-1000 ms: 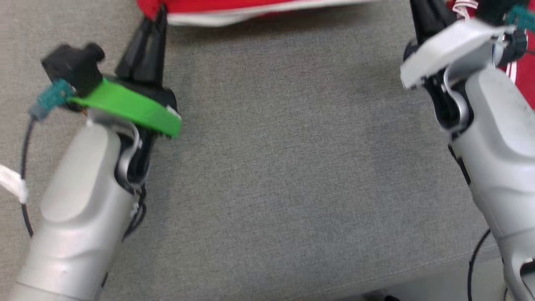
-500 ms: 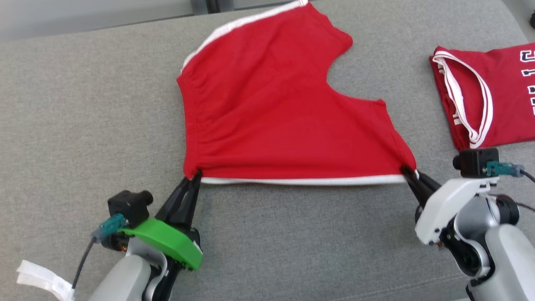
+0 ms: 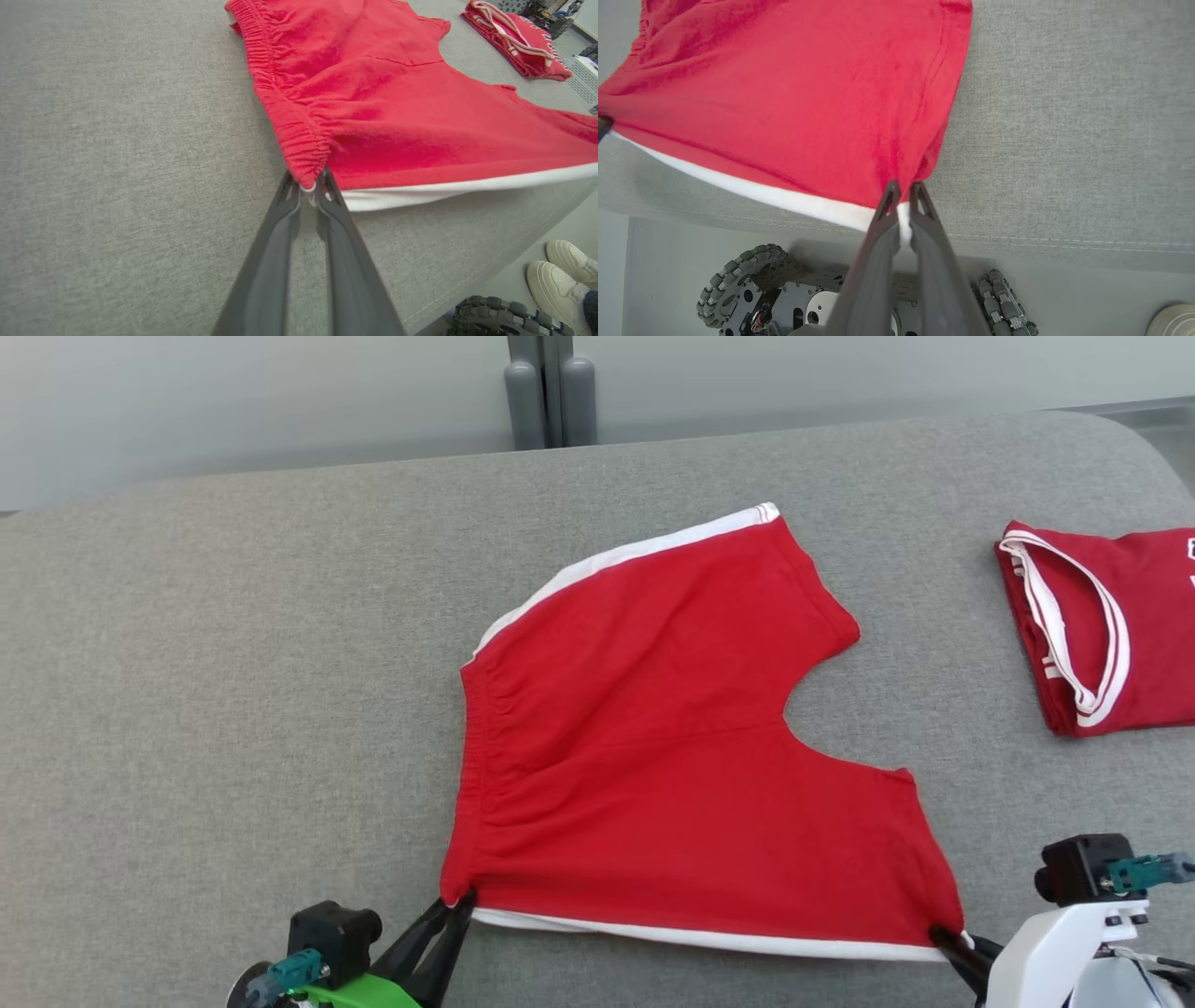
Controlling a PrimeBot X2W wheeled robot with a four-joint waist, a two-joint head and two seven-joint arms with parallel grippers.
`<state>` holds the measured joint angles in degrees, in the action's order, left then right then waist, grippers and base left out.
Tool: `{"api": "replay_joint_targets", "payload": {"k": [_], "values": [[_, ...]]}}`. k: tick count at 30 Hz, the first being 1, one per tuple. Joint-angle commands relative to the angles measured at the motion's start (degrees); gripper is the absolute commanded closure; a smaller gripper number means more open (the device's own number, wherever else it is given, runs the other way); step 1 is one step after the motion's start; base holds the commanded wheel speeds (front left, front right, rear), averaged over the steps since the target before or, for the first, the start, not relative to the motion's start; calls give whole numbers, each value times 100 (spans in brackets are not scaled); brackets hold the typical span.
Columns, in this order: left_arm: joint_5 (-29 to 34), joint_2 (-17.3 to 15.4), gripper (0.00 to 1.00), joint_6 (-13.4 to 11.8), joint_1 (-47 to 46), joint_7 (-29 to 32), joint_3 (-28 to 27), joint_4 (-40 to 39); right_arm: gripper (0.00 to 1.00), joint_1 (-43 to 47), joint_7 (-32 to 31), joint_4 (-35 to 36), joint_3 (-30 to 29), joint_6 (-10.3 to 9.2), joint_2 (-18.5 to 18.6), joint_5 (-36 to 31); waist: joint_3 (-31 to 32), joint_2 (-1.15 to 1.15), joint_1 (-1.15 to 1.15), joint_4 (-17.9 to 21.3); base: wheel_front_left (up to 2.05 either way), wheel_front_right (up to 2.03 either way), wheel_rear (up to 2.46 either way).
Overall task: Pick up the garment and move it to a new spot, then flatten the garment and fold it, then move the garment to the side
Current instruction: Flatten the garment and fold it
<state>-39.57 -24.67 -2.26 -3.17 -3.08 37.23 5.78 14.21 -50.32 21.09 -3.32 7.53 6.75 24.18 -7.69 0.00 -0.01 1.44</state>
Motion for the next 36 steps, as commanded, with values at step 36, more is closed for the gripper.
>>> {"api": "replay_joint_targets", "payload": {"k": [36], "values": [[-648,1431,100,-141,-3669,1193,-475,1485,100,-5545,2005,-3500,1327,-9,1481,-171,-1592,0,1,-644,0,0,0]]}}
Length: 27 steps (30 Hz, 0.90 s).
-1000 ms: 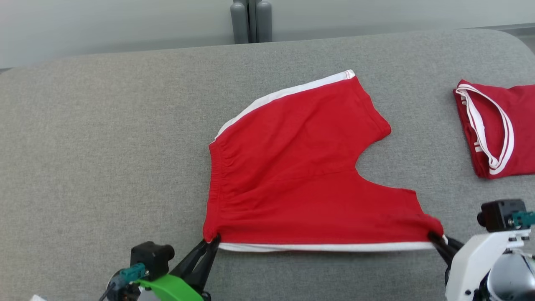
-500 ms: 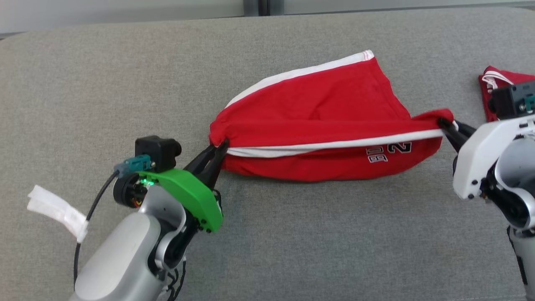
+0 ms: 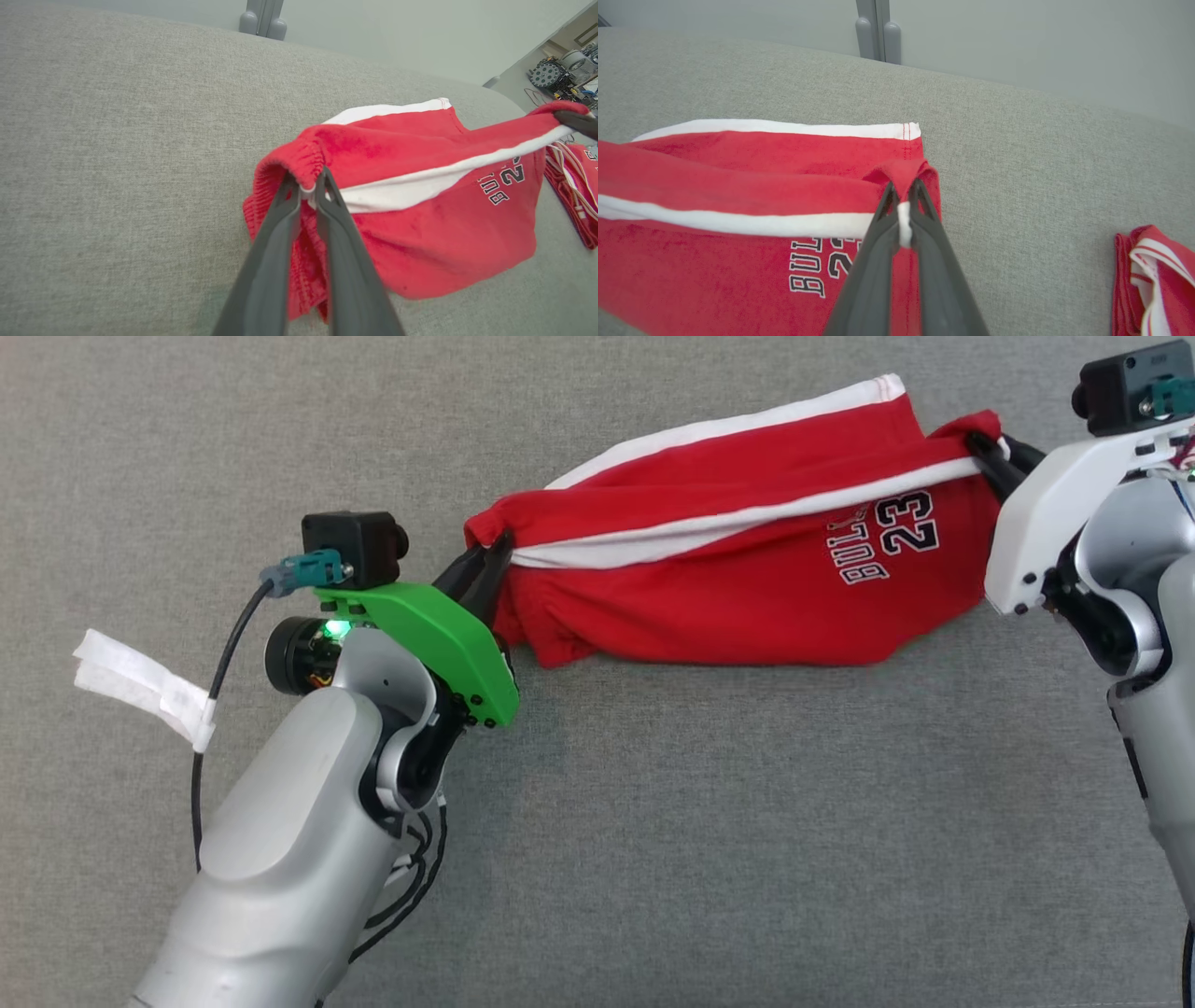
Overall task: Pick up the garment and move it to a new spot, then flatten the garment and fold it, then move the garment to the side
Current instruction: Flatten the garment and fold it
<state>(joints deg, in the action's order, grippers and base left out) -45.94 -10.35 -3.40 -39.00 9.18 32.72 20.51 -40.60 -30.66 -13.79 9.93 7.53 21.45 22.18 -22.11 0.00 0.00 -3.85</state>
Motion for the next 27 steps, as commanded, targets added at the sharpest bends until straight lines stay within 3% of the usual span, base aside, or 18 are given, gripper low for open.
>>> {"api": "replay_joint_targets", "payload": {"k": [1,4,5,6,7,8,18,27], "values": [[-18,42,100,-52,-149,-49,-44,91,100,-183,179,-157,25,-9,-7,31,-191,0,0,-136,0,0,0],[-26,140,100,-59,-266,-115,-48,273,100,-467,482,-555,109,-9,-52,-22,-284,0,0,-190,0,0,0],[-30,167,85,-52,-286,-124,-42,318,100,-544,557,-663,127,-9,-67,-37,-303,0,0,-204,0,0,0],[-30,191,31,-43,-306,-147,-34,363,100,-619,641,-795,154,-9,-92,-50,-319,0,0,-219,0,0,0],[-28,214,0,-66,-320,-164,-40,406,86,-677,701,-897,175,-9,-108,-59,-330,0,0,-233,0,0,0],[-29,250,0,-49,-338,-190,-31,446,0,-743,782,-1015,197,-9,-134,-50,-341,0,0,-248,0,0,0],[-117,459,0,-1,-147,-771,-112,498,0,-1207,1731,-1852,82,-9,-228,-320,-297,0,0,-421,0,0,0],[53,253,0,9,245,-1419,-199,398,0,-1296,2302,-2424,95,-9,-337,-304,36,0,0,-447,0,0,0]]}}
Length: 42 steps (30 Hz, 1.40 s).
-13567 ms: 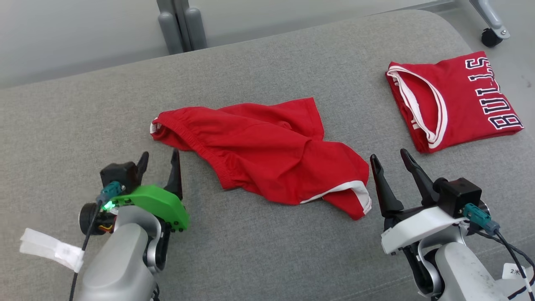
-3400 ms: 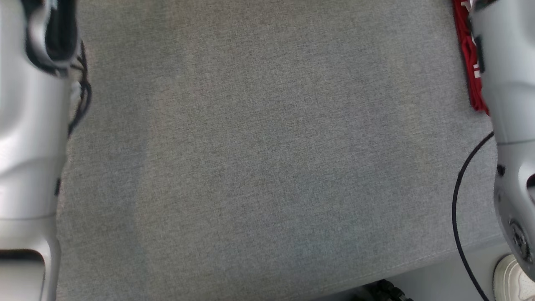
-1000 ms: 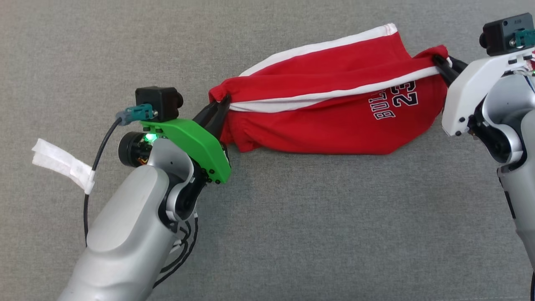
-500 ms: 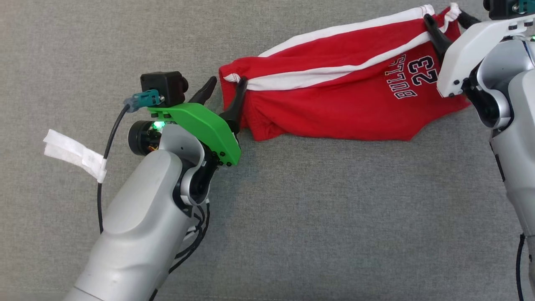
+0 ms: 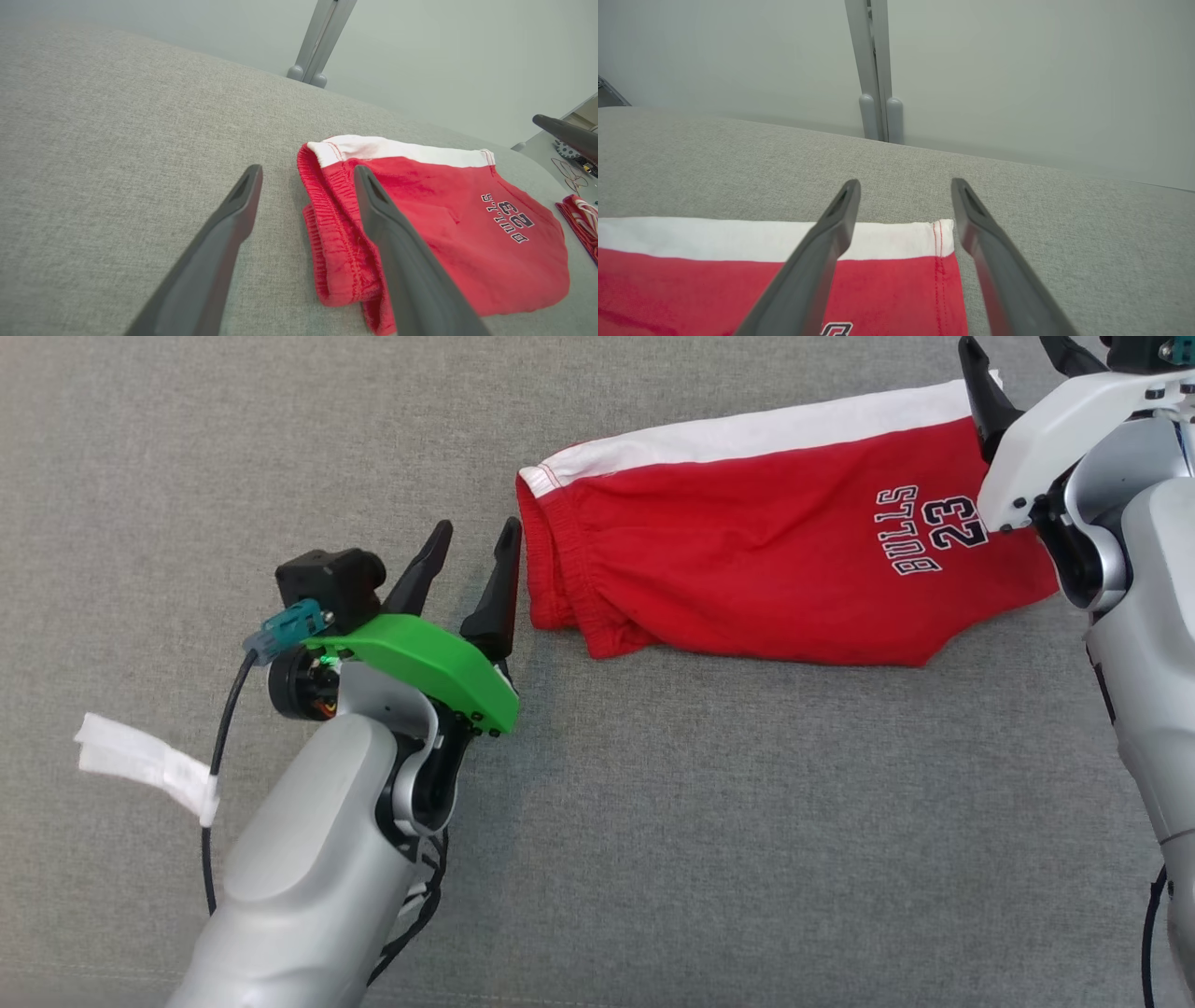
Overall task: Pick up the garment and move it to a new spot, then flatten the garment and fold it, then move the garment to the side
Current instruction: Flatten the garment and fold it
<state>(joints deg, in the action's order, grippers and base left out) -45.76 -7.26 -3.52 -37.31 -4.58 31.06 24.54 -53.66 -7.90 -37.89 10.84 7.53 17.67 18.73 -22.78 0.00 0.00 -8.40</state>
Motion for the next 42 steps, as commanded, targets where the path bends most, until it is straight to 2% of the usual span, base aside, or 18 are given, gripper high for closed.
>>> {"api": "replay_joint_targets", "payload": {"k": [1,8,11,14,18,25,35,42], "values": [[74,-92,0,29,153,-168,-47,-42,0,76,37,-32,27,-9,46,84,164,0,0,22,0,0,0],[431,-377,0,5,858,-952,-159,-403,0,557,-268,-135,0,-9,226,419,571,0,0,84,0,0,0],[663,-428,0,-17,1251,-1057,-374,-681,0,815,-514,-149,-108,-9,261,546,699,0,0,77,0,0,0],[1040,-315,0,-4,1648,-1059,-833,-1148,0,992,-681,-176,-252,-9,295,607,759,0,0,47,0,0,0],[1735,-97,0,229,2230,-1059,-1449,-1658,0,1125,-831,-259,-506,-9,296,547,756,0,0,-26,0,0,0],[2619,302,0,776,2756,-1061,-2174,-1853,0,987,-948,-562,-1034,-9,127,269,536,0,0,-235,0,0,0],[2714,433,0,1004,2775,-1061,-2426,-1774,0,779,-1048,-1221,-1587,-9,-213,-291,320,0,0,-523,0,0,0],[2593,436,0,1024,2737,-1061,-2423,-1739,0,855,-1254,-1524,-1455,16,-715,-458,322,0,0,-551,0,0,0]]}}
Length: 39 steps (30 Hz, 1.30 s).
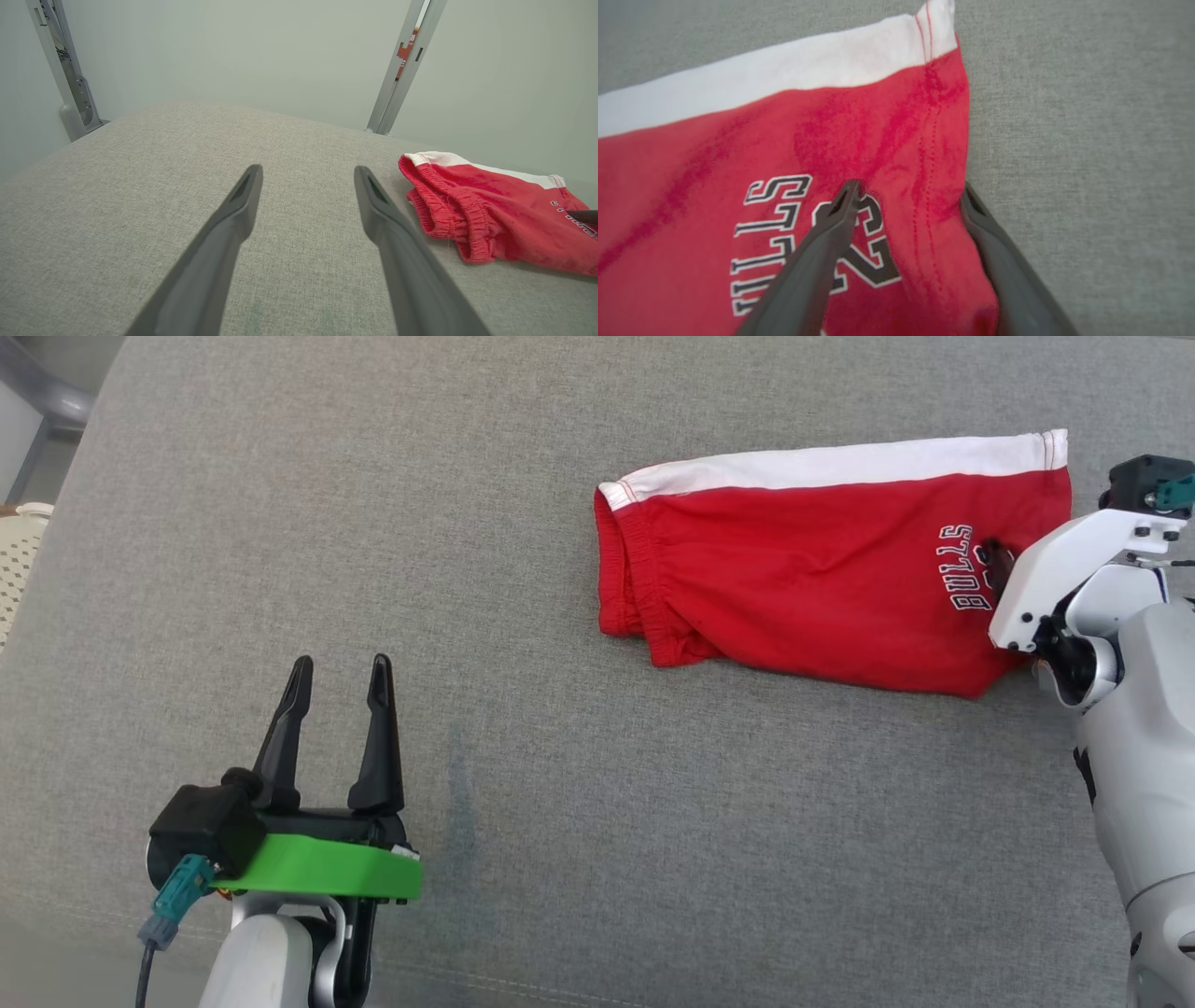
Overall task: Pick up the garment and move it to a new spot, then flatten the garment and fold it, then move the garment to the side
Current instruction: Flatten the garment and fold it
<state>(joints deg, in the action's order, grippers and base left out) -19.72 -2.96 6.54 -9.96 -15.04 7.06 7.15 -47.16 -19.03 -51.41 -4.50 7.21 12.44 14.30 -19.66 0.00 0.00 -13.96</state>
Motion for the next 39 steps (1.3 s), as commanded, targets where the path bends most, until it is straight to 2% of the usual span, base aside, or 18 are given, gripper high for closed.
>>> {"api": "replay_joint_targets", "payload": {"k": [1,2,3,15,24,27,32,36,39], "values": [[-28,6,0,13,13,-15,-16,7,33,246,-180,-175,152,48,-222,-30,24,0,0,13,0,0,0],[-34,6,0,7,20,-15,-15,12,61,270,-194,-162,195,48,-230,-19,34,0,0,22,0,0,0],[-57,6,0,2,33,-15,-7,22,100,309,-194,-122,251,48,-223,-10,48,0,0,36,0,0,0],[-52,2,0,19,257,-15,2,140,100,607,155,667,59,21,412,-225,522,0,0,354,0,0,0],[-33,1,0,40,478,-15,-33,141,100,1149,-244,1963,-463,22,827,-714,893,0,0,647,0,0,0],[-56,1,0,45,531,-15,-7,150,100,1284,-507,2405,-499,23,769,-850,969,0,0,677,0,0,0],[-72,1,0,42,555,-16,34,186,100,1412,-1030,3088,-55,23,476,-808,1029,0,0,680,0,0,0],[-79,1,0,49,469,-16,123,198,100,1245,-1283,3247,417,24,205,-716,1009,0,0,570,0,0,0],[-104,1,0,51,341,-16,167,212,100,1082,-1401,3063,633,23,68,-663,955,0,0,444,0,0,0]]}}
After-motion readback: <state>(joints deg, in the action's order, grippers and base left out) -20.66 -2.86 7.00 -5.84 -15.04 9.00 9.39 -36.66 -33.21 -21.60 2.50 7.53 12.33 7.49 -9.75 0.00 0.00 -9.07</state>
